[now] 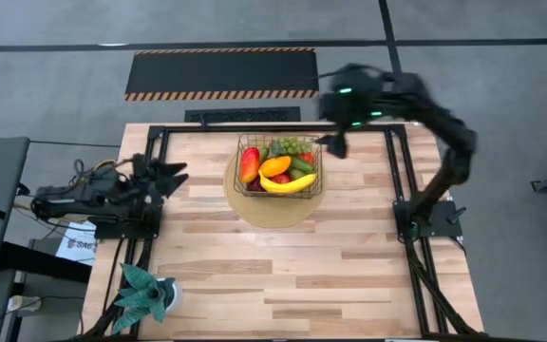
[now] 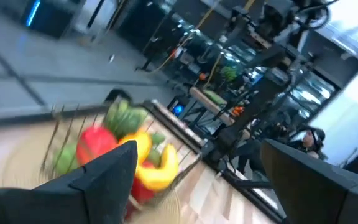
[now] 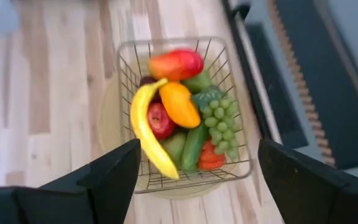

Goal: Build produce basket
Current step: Return to Home Position

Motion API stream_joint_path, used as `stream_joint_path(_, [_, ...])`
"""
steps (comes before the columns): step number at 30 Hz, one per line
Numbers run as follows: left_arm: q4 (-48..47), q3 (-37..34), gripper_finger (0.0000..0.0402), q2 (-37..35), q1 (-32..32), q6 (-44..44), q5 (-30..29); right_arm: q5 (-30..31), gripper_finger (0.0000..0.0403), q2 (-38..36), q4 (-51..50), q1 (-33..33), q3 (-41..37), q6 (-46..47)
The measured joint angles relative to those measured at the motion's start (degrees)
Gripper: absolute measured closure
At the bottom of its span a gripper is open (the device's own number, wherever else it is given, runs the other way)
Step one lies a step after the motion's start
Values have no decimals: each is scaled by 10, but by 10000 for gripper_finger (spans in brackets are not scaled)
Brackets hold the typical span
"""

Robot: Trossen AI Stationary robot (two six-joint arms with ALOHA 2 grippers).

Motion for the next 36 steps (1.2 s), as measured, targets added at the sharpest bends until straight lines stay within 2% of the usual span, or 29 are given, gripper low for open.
stream_joint_path(3, [-20,38,74,0,0,57,-1,0,59,-66,2,0,-4,10])
stream_joint_path(5, [-32,61,74,0,0,70,-30,1,58,-117,10,0,-23,29])
stream_joint_path(8, [-66,82,74,0,0,79,-79,14,57,-209,53,2,-103,64])
stream_joint_path(12, [-110,91,74,0,0,71,-97,51,60,-361,157,21,-290,107])
stream_joint_path(18, [-141,87,74,0,0,60,-51,52,61,-578,391,58,-611,182])
stream_joint_path(22, [-145,87,74,0,0,63,-46,52,57,-688,501,82,-788,260])
stream_joint_path(26, [-153,87,74,0,0,82,-11,84,57,-754,625,112,-942,317])
stream_joint_path(29, [-171,87,74,0,0,90,14,109,59,-779,722,137,-1029,333])
stream_joint_path(36, [-227,87,74,-4,0,87,5,171,61,-789,826,175,-1145,361])
